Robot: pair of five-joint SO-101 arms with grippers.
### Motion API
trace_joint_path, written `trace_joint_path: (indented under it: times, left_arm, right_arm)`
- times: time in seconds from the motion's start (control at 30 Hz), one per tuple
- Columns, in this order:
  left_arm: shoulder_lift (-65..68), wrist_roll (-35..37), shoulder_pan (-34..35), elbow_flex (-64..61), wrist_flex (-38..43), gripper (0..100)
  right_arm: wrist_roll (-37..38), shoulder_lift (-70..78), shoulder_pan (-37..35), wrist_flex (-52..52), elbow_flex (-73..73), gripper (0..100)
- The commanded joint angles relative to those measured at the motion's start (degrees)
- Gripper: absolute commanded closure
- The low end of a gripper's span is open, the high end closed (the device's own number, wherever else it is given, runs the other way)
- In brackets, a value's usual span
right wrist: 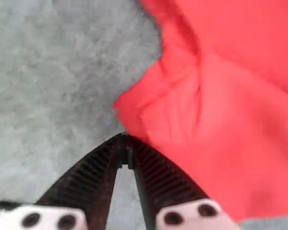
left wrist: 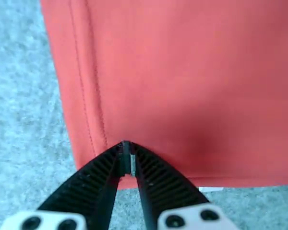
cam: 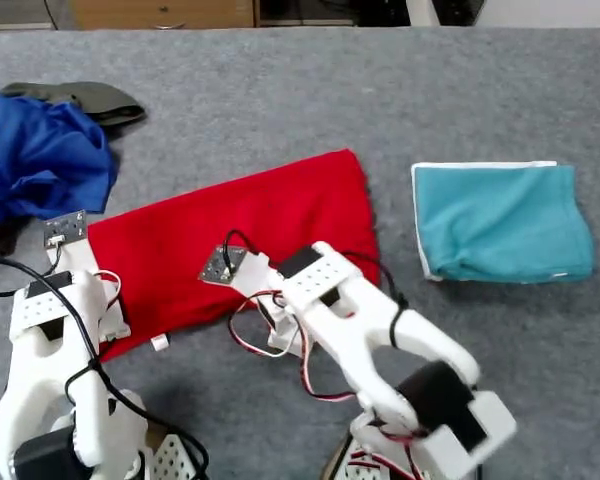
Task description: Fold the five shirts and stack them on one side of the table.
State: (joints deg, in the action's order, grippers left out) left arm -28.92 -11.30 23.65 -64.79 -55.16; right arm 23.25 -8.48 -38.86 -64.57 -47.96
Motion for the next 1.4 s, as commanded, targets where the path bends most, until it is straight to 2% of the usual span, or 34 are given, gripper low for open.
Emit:
trace_joint_path:
  times: [0.0,0.13,0.23,0.37,0.5,0.6,0.7,0.93,1.13,1.23,1.37]
  left_arm:
    - [0.0,0.4,-0.3,1.7,0.4,98]
    - [0.0,0.4,-0.3,1.7,0.4,98]
    - [0.0,0.4,-0.3,1.8,0.4,98]
    - [0.0,0.4,-0.3,1.8,0.4,98]
    - [0.0,0.4,-0.3,1.7,0.4,98]
    - [0.0,0.4,-0.3,1.6,0.4,98]
    - [0.0,0.4,-0.3,1.6,0.4,98]
    - [0.0,0.4,-0.3,1.6,0.4,98]
    - [0.0,0.4,-0.3,1.6,0.4,98]
    - [0.0,0.4,-0.3,1.6,0.4,98]
    - [0.0,0.4,-0.3,1.7,0.4,98]
  right_arm:
    - [0.1,-10.6,-0.7,-4.8,2.9,99.6]
    - [0.1,-21.6,-0.6,-7.0,3.6,99.5]
    - [0.1,-22.9,-0.6,-6.4,3.5,99.4]
    - [1.7,-16.2,-0.5,3.9,0.5,99.5]
    - [1.8,-2.3,1.5,13.0,0.5,99.5]
    - [1.5,5.6,2.9,11.0,4.6,99.5]
    - [2.0,6.1,2.6,7.8,7.0,99.5]
    - [1.7,3.7,-7.4,6.1,2.1,99.6]
    - [1.6,-3.1,-9.0,5.5,-0.7,99.6]
    - [1.6,-7.2,-6.5,4.5,-0.4,99.6]
    - [1.8,-13.3,3.5,4.4,2.0,99.5]
